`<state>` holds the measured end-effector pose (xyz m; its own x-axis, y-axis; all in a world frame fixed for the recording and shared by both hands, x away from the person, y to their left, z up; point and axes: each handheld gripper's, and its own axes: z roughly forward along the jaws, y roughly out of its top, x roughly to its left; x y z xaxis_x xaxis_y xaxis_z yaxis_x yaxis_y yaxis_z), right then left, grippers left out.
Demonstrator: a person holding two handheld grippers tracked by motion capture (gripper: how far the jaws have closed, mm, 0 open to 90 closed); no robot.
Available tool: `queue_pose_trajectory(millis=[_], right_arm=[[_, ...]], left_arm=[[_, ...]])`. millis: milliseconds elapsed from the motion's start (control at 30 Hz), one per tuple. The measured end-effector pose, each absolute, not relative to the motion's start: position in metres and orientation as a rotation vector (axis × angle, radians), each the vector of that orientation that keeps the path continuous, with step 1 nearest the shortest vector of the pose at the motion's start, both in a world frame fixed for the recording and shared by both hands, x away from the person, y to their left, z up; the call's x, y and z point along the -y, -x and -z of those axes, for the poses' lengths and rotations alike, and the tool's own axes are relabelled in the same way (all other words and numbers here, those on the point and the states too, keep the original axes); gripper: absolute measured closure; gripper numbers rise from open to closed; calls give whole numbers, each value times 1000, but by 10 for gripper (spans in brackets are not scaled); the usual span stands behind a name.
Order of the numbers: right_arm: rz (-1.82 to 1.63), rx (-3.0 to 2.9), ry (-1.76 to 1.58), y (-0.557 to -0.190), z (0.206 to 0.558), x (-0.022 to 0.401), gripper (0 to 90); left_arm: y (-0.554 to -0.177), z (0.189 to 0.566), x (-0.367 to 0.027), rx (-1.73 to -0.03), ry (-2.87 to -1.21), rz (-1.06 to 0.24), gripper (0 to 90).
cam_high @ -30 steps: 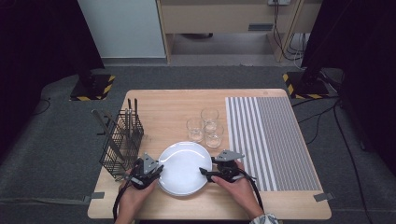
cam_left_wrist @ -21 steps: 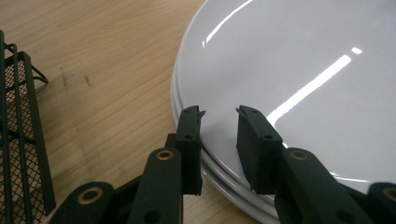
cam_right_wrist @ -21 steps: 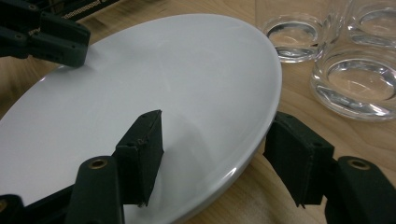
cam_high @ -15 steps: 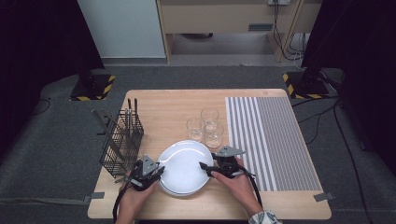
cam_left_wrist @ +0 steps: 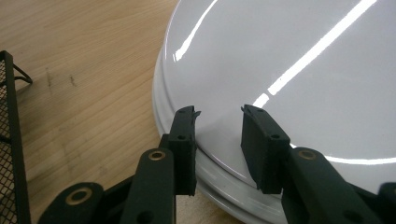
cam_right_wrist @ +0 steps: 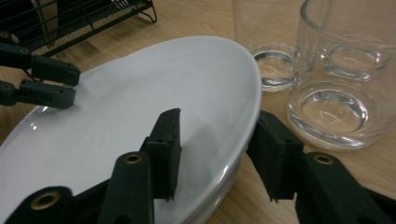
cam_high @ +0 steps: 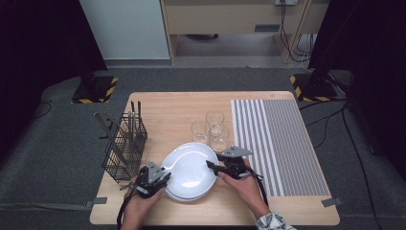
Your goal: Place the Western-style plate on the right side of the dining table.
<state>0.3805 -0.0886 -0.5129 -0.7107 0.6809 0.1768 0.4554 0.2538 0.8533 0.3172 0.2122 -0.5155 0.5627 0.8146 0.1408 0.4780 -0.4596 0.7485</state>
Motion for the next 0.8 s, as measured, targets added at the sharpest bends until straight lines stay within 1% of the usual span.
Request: queue_pose_trajectory(millis=[33, 67, 133, 167, 333, 467, 800], right_arm=[[-1438, -2302, -1063, -381, 512, 89, 572], [-1443, -2300, -1081, -381, 508, 91, 606], [-1450, -2298, -1092, -382, 507, 93, 621], [-1460, -2299, -1110, -383, 506, 95, 646], [-1457, -2314, -1112, -386, 500, 99, 688], [-1442, -2336, -1128, -388, 497, 101, 697], [-1425, -2351, -1143, -387, 492, 104, 709]], left_arm=[[-317, 516, -211, -1031, -2124, -644, 644], [-317, 517, -210, -1027, -2119, -642, 623], [-317, 518, -209, -1026, -2117, -647, 610], [-316, 518, -208, -1024, -2115, -649, 580], [-318, 519, -209, -1035, -2095, -622, 552], [-316, 518, -206, -1016, -2112, -637, 543], [-314, 519, -203, -996, -2120, -627, 531]])
